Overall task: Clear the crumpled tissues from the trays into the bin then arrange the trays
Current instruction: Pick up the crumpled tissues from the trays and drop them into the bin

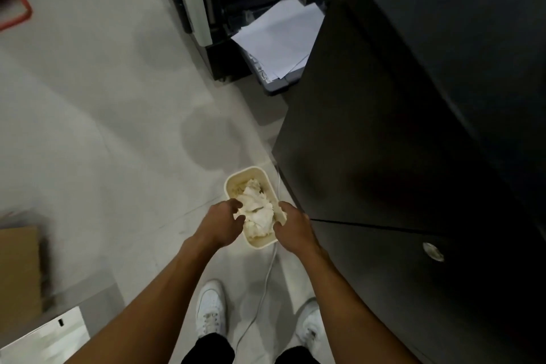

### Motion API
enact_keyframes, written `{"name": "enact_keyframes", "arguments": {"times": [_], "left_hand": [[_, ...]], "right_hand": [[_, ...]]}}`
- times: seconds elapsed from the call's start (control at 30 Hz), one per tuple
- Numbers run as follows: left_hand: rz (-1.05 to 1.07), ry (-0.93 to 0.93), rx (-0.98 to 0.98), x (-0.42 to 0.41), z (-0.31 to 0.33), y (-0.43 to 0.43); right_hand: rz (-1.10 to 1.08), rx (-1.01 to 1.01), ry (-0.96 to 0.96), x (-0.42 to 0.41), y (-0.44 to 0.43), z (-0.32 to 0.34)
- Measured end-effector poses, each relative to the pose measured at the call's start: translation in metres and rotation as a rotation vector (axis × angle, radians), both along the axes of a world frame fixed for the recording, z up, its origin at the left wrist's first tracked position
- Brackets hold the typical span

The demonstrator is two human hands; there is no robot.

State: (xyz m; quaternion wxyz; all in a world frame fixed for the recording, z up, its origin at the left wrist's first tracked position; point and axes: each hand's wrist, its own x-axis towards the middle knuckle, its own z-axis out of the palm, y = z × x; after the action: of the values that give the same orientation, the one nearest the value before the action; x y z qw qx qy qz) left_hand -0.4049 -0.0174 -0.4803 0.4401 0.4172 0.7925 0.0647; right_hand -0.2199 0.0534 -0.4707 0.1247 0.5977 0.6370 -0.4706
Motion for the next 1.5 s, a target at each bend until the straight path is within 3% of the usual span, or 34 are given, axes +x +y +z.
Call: {"name": "enact_keyframes", "arguments": {"times": [0.5,0.83,1.13,1.5], "left_hand": [[0.081,-0.133,0.335,0.013,0.294,0.012],[-0.130,-0.196,0.562,0.074,0.452,0.048],[-0.405,-0.277,0.679,0.185,0.530,0.072],[-0.555,-0.371,0.711,0.327,0.558,0.098]], "right_hand": [[-0.202,0.289,0.248,0.003,-0.014,0.298],[-0.415,0.630,0.354,0.075,-0.023,0.459],[-0.601,0.838,0.312,0.179,-0.041,0.534],[-0.750,0.921,0.278,0.312,-0.040,0.557]]}}
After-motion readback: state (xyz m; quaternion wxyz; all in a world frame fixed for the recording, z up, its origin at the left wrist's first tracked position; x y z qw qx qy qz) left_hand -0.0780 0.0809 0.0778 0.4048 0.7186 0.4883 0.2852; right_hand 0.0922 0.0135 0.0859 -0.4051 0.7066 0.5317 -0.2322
